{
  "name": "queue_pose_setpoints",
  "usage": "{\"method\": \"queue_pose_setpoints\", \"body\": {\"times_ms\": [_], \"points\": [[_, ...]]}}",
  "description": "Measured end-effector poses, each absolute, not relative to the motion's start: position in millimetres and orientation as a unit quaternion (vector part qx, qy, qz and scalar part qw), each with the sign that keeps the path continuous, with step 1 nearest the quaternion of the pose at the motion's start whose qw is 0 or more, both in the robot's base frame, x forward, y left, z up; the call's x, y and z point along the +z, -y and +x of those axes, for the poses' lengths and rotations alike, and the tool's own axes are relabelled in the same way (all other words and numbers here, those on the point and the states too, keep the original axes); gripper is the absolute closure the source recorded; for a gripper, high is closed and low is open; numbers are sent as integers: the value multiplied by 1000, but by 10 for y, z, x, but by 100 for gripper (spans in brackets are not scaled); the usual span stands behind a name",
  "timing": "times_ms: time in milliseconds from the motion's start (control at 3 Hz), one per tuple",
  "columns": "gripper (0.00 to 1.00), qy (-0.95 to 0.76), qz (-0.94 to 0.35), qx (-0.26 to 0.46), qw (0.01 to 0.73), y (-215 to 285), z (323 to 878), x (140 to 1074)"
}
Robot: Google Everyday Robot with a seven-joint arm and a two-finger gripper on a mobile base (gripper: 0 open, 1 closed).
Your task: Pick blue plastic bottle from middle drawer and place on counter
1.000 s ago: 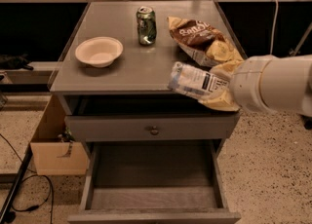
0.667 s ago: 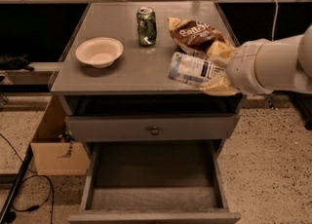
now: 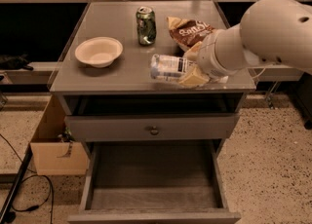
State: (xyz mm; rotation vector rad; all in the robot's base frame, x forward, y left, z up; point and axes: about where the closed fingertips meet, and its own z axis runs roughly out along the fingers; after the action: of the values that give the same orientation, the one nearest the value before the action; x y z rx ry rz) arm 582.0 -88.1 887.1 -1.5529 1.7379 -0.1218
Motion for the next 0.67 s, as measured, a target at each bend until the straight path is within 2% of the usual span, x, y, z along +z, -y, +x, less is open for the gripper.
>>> {"method": "queue_pose_setpoints", "body": {"times_ms": [667], "points": [[100,-667,-629,-72,393,814,6037,9077]]}}
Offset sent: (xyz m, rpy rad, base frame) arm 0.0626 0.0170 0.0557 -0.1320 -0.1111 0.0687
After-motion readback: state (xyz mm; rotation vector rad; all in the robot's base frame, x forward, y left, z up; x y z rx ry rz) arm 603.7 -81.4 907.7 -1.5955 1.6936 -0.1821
